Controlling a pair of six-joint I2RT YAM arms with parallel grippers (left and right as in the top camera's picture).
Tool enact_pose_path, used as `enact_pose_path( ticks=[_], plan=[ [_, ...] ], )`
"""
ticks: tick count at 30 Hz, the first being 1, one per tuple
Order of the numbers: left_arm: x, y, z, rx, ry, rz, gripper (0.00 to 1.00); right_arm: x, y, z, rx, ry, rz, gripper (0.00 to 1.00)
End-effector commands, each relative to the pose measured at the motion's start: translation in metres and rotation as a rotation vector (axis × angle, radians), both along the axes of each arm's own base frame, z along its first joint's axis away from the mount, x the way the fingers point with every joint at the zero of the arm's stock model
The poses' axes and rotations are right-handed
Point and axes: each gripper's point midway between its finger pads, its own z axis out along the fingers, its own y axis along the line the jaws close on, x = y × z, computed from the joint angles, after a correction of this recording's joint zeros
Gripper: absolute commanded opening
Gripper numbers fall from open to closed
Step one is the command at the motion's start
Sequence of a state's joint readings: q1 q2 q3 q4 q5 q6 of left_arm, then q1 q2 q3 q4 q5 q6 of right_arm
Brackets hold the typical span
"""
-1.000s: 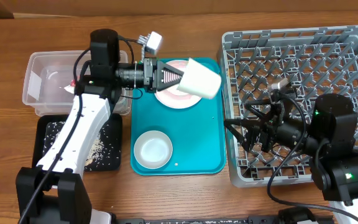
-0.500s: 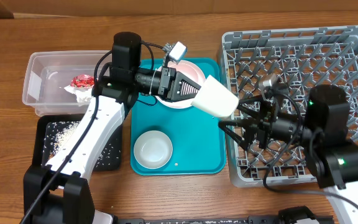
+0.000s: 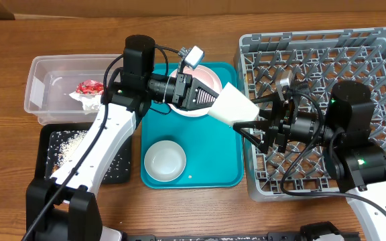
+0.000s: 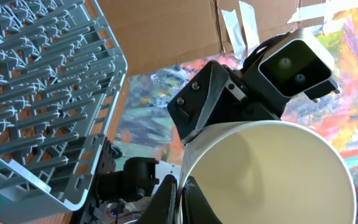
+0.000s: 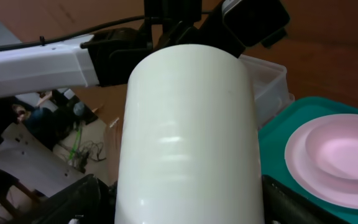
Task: Sort waste into correct bins and load items into the dishwasher
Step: 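Bring the white cup toward the right gripper above the rack, then close the right gripper on the white cup held by the left gripper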
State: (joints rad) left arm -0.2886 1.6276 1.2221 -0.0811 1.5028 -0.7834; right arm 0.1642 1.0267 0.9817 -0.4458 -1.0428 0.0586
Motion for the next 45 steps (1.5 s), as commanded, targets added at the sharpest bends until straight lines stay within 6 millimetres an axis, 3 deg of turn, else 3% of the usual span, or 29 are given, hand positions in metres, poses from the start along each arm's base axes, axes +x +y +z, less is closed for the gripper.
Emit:
enact_pose_path(
  ticks=[1, 14, 19, 26, 31, 40, 45],
  plan=[
    [-0.002, -0.002, 0.003, -0.006, -0.010, -0.012, 0.04, -0.005, 0.001, 0.011, 0.013, -0.020, 0.020, 0.82],
    [-0.001, -0.002, 0.004, -0.007, -0.015, -0.012, 0.04, -0.003, 0.001, 0.009, 0.012, -0.019, 0.020, 0.80],
    [-0.002, -0.003, 0.004, -0.008, -0.016, -0.014, 0.04, -0.003, 0.001, 0.009, 0.012, -0.020, 0.020, 0.71],
    [-0.002, -0.003, 0.004, -0.012, -0.036, -0.015, 0.04, 0.002, 0.000, 0.005, 0.003, -0.011, 0.003, 0.67],
    [-0.002, -0.003, 0.004, -0.018, -0.062, -0.014, 0.16, 0.012, -0.004, 0.001, -0.025, -0.014, -0.056, 0.66],
    [0.015, 0.004, -0.001, 0.009, -0.079, 0.066, 0.22, 0.018, -0.008, -0.004, -0.048, -0.008, -0.104, 0.64],
    [0.041, 0.021, -0.007, 0.050, -0.084, 0.192, 0.21, 0.020, -0.010, -0.005, -0.056, -0.003, -0.119, 0.63]
  ],
)
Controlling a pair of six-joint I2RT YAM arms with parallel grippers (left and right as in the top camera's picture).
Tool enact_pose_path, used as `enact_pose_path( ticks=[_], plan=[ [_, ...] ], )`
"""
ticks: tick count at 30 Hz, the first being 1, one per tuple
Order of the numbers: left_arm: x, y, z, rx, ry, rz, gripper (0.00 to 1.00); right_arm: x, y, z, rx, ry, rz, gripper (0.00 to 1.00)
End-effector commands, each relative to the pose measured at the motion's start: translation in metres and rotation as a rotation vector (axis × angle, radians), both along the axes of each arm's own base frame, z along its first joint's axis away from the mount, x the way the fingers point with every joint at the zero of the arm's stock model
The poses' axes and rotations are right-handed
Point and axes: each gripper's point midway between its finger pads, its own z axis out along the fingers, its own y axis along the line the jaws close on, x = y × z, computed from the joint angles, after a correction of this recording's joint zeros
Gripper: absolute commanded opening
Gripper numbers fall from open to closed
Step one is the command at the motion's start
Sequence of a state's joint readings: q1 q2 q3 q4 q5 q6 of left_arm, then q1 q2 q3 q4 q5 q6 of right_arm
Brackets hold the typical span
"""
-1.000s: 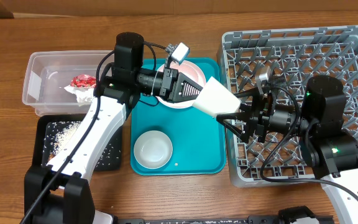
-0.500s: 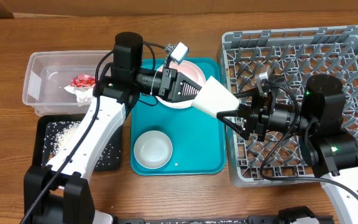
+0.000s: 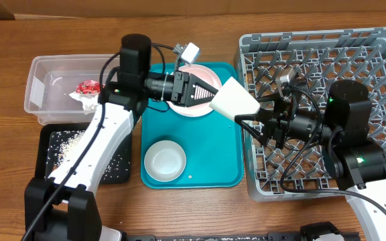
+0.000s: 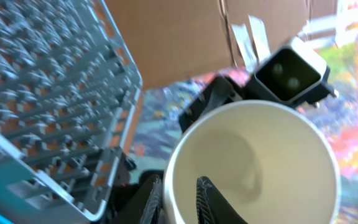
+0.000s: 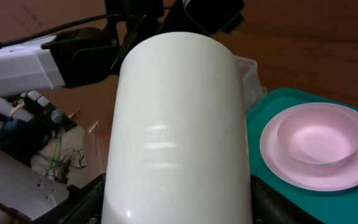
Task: Sort waste into correct bins and load items into the dishwasher
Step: 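Close the right gripper on the white cup held by the left gripper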
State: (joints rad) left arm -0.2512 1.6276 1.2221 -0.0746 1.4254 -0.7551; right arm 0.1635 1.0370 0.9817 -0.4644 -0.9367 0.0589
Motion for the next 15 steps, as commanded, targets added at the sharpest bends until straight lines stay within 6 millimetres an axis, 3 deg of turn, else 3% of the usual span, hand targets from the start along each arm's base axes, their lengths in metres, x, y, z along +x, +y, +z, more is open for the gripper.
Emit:
enact_pose_path(
  ticks=[1, 15],
  plan=[
    [0.023, 0.015, -0.002, 0.025, -0.040, 0.103, 0.20, 0.004, -0.002, 0.007, -0.008, -0.024, -0.022, 0.63],
    [0.038, 0.024, -0.015, 0.081, -0.039, 0.194, 0.06, 0.013, -0.007, 0.004, -0.021, -0.008, -0.081, 0.61]
  ],
)
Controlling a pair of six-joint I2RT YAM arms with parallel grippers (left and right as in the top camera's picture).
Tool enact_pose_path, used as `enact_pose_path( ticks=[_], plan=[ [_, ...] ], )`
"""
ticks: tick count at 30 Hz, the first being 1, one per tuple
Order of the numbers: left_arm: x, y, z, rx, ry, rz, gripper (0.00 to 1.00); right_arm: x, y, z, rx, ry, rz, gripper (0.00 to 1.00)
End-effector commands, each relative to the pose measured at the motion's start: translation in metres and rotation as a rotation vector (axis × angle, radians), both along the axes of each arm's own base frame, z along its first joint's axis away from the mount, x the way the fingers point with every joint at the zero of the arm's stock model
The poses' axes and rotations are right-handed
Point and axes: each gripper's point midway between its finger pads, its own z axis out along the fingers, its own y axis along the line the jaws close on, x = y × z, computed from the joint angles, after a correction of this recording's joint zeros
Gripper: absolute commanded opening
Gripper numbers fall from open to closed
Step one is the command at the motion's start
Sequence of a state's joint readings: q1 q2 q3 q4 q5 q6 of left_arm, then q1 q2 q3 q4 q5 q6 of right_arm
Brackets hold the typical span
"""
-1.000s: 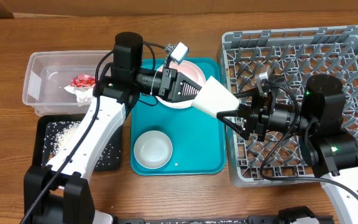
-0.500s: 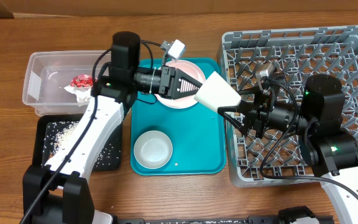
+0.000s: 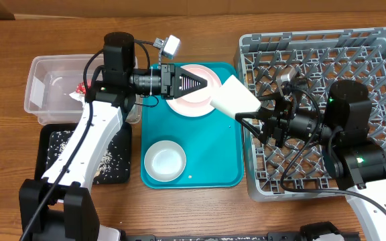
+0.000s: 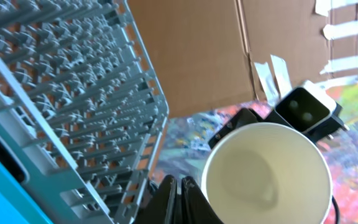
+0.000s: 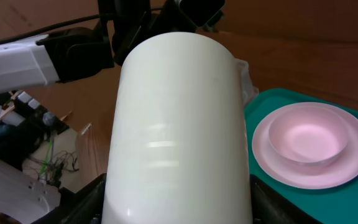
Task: Sort waste into correct bins and load items into the dishwasher
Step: 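Close the right gripper on the white cup held by the left gripper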
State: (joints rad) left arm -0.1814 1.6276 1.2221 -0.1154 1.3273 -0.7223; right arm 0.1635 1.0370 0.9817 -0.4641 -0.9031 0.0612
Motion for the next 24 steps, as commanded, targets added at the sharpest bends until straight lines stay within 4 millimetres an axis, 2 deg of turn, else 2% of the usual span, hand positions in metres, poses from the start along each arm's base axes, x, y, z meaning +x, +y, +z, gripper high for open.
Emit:
enact_pose_path(
  ticks=[1, 5, 9, 12, 17, 24],
  plan=[
    [0.008, 0.001, -0.006, 0.038, -0.032, 0.046, 0.05, 0.012, -0.007, 0.003, -0.013, 0.011, -0.085, 0.59],
    [0.010, 0.004, -0.021, 0.095, -0.014, 0.082, 0.04, 0.024, -0.019, -0.005, -0.028, 0.078, -0.204, 0.57],
    [0.013, 0.008, -0.036, 0.158, 0.013, 0.124, 0.04, 0.024, -0.020, -0.008, -0.017, 0.122, -0.221, 0.57],
    [0.013, 0.008, -0.038, 0.166, 0.016, 0.129, 0.04, 0.018, -0.016, -0.009, -0.005, 0.140, -0.189, 0.57],
    [0.012, 0.007, -0.035, 0.150, 0.030, 0.120, 0.04, 0.005, -0.007, -0.006, 0.027, 0.166, -0.106, 0.57],
    [-0.017, -0.001, -0.003, -0.015, -0.008, -0.076, 0.04, -0.001, -0.003, -0.004, 0.043, 0.174, -0.068, 0.57]
  ],
)
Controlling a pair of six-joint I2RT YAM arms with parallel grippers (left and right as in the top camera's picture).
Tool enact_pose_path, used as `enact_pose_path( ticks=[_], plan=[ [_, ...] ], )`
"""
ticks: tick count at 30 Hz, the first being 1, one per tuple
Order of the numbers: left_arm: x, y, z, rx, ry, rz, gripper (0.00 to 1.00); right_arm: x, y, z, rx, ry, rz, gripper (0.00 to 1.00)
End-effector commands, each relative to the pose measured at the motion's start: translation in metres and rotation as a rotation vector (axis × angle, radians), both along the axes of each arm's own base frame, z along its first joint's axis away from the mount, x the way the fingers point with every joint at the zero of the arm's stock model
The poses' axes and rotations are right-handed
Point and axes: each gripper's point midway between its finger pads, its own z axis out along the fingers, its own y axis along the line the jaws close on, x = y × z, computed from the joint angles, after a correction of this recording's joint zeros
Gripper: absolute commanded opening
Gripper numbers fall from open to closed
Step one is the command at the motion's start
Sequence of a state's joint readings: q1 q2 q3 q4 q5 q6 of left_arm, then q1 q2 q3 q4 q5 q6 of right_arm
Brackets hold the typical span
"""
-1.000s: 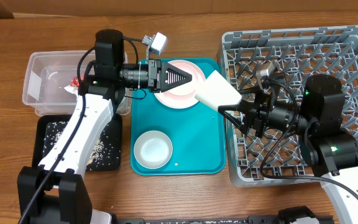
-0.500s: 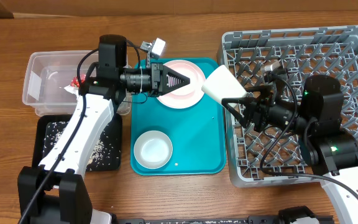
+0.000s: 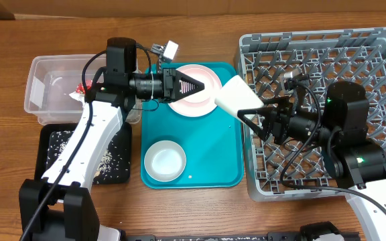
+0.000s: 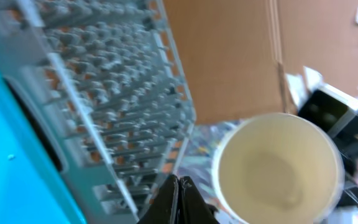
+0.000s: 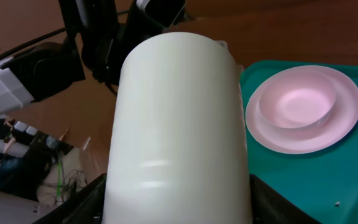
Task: Sort waste into correct bins and load items into the dishwasher
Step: 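Close the right gripper on the white cup held by the left gripper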
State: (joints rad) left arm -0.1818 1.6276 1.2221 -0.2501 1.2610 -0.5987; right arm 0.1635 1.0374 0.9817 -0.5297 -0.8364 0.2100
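Observation:
A white cup (image 3: 236,98) lies on its side in the air over the right edge of the teal tray (image 3: 213,175), its mouth toward the left arm. My right gripper (image 3: 256,118) is shut on its base end; in the right wrist view the cup (image 5: 178,118) fills the frame between the black fingers (image 5: 82,205). My left gripper (image 3: 197,87) is shut and empty over the pink plate (image 3: 194,90), a short gap from the cup. From the left wrist, the shut fingertips (image 4: 178,198) point at the cup's open mouth (image 4: 277,169). The grey dish rack (image 3: 354,60) stands on the right.
A pink bowl (image 5: 297,104) sits on the pink plate at the tray's back, and a white bowl (image 3: 164,161) lies at its front. A clear bin (image 3: 42,80) holding a red wrapper (image 3: 88,88) stands at the left. A black tray (image 3: 52,157) with white crumbs is in front of it.
My right gripper has shifted the cup slightly right, toward the rack. The left gripper stays shut and empty over the pink plate, a little farther from the cup's mouth.
At first my left gripper was shut on the cup's rim while the right fingers stood open around its base. Then the right gripper was shut on the cup and the left fingers were parted at the rim. After that the left gripper was drawn back and shut, leaving the cup with the right.

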Motion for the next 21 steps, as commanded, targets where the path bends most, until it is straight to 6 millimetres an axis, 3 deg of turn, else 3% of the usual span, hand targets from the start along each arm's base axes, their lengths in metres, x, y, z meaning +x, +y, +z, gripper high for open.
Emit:
enact_pose_path(
  ticks=[1, 21],
  plan=[
    [-0.020, -0.005, 0.018, -0.091, -0.007, -0.126, 0.04, -0.005, 0.004, 0.011, 0.028, -0.013, 0.038, 0.56],
    [-0.056, -0.038, 0.025, -0.125, -0.001, -0.281, 0.04, -0.001, 0.003, 0.014, 0.025, -0.039, 0.027, 0.57]
  ],
)
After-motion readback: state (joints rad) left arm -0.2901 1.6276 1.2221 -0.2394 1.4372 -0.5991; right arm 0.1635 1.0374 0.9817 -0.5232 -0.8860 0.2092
